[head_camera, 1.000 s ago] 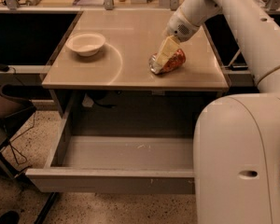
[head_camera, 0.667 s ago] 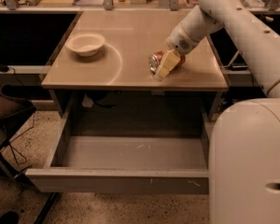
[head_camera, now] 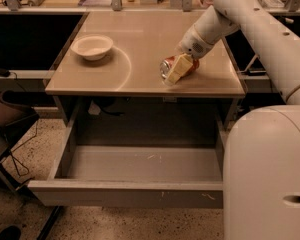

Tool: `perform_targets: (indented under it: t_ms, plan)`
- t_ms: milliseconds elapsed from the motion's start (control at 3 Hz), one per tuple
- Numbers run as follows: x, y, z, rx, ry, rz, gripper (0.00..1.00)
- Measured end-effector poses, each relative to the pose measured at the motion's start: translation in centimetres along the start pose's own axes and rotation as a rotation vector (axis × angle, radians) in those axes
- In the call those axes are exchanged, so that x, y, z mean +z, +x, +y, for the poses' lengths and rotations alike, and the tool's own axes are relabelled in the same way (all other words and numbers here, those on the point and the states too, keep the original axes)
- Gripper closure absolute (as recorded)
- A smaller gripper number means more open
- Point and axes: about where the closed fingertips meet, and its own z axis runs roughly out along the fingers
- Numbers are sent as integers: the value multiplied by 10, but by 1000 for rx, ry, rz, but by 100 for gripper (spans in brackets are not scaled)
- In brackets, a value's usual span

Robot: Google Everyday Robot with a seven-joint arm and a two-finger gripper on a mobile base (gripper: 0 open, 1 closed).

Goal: Place coke can into top drawer

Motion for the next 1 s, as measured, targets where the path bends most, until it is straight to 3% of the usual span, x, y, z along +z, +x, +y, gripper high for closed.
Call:
perform_targets:
  t_ms: [667,1000]
  plan:
    - [-5,-4,0,0,0,0,65]
    - [-26,1,19,26,7,-75,88]
